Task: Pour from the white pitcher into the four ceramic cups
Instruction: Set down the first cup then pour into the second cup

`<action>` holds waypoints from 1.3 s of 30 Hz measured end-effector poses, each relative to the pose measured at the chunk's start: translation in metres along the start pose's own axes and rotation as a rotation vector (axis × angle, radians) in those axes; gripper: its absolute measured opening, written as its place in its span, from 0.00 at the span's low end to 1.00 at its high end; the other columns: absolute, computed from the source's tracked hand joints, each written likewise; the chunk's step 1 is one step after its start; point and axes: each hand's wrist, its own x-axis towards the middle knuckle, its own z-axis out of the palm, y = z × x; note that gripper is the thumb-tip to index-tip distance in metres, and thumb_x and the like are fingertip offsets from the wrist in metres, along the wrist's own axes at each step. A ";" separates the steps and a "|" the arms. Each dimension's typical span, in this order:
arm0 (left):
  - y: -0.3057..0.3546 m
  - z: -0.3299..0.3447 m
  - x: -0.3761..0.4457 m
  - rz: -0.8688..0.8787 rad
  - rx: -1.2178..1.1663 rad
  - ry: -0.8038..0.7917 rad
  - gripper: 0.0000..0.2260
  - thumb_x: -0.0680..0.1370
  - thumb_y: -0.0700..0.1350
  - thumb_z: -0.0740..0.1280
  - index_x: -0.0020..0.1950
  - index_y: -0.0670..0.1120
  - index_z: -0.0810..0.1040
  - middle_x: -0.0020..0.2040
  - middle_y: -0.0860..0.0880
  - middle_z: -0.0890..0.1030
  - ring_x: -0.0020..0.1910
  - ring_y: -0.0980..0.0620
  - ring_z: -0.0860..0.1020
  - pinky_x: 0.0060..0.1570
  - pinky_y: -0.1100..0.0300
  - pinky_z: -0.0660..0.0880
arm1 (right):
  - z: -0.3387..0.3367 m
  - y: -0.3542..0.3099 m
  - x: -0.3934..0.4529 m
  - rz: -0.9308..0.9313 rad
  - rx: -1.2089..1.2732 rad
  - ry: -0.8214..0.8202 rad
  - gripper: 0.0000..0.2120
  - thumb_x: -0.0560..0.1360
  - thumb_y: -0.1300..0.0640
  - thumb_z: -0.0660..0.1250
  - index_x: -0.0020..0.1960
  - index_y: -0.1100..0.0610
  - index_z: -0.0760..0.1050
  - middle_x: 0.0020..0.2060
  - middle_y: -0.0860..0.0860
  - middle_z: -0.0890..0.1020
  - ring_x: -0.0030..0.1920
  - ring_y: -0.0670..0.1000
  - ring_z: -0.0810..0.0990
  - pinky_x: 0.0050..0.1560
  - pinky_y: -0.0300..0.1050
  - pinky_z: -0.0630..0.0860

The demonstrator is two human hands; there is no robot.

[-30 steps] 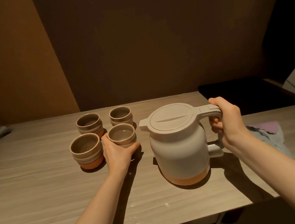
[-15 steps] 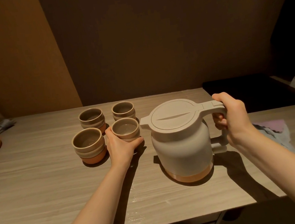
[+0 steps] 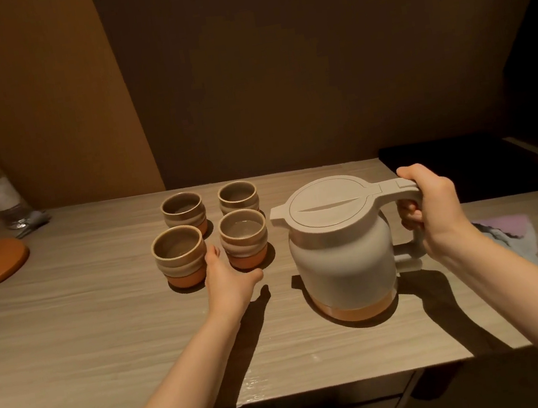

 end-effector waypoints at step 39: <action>-0.025 -0.067 0.037 0.065 -0.064 0.239 0.43 0.62 0.43 0.82 0.71 0.48 0.62 0.67 0.46 0.72 0.66 0.45 0.71 0.62 0.51 0.71 | 0.021 -0.002 -0.005 -0.280 -0.219 0.014 0.23 0.79 0.46 0.63 0.30 0.58 0.75 0.23 0.44 0.75 0.27 0.42 0.72 0.36 0.44 0.69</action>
